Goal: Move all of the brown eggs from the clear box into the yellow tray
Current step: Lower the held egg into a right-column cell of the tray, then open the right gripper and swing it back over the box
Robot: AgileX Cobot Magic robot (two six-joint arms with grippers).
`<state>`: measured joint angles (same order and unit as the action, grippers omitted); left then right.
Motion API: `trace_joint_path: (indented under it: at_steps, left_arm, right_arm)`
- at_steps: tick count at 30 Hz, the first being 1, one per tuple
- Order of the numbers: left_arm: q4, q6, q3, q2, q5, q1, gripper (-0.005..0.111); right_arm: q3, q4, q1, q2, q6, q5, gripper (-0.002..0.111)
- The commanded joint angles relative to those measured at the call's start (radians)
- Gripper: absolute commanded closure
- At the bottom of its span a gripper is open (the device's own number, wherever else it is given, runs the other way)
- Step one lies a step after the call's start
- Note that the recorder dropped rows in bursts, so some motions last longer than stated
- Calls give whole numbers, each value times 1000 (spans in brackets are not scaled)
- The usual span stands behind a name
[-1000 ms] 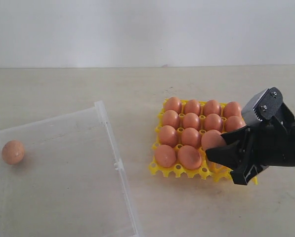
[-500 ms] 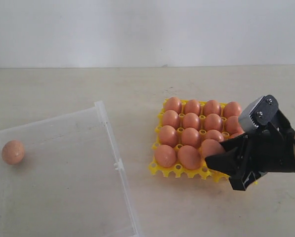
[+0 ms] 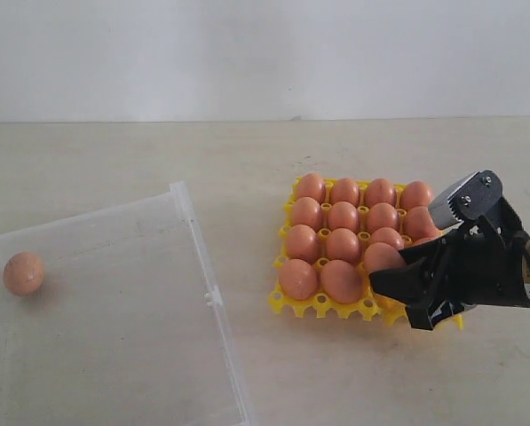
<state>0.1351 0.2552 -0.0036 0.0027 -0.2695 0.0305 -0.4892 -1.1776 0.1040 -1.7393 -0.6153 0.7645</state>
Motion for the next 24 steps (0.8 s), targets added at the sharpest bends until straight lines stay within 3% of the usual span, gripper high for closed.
trace_joint_path:
  at_steps: [1, 7, 16, 22, 24]
  left_arm:
    - [7, -1, 4, -3, 7, 3, 103]
    - [7, -1, 4, -3, 7, 3, 103]
    - [7, -1, 4, -3, 7, 3, 103]
    - [7, -1, 4, -3, 8, 3, 103]
    - [7, -1, 4, -3, 8, 3, 103]
  right_arm:
    - [-2, 17, 3, 1, -10, -9, 71]
    - [-2, 17, 3, 1, -31, -7, 57]
    - [-2, 13, 3, 14, -65, 7, 57]
    - [-2, 54, 3, 147, -219, 407, 57]
    - [-2, 58, 3, 191, -308, 457, 57]
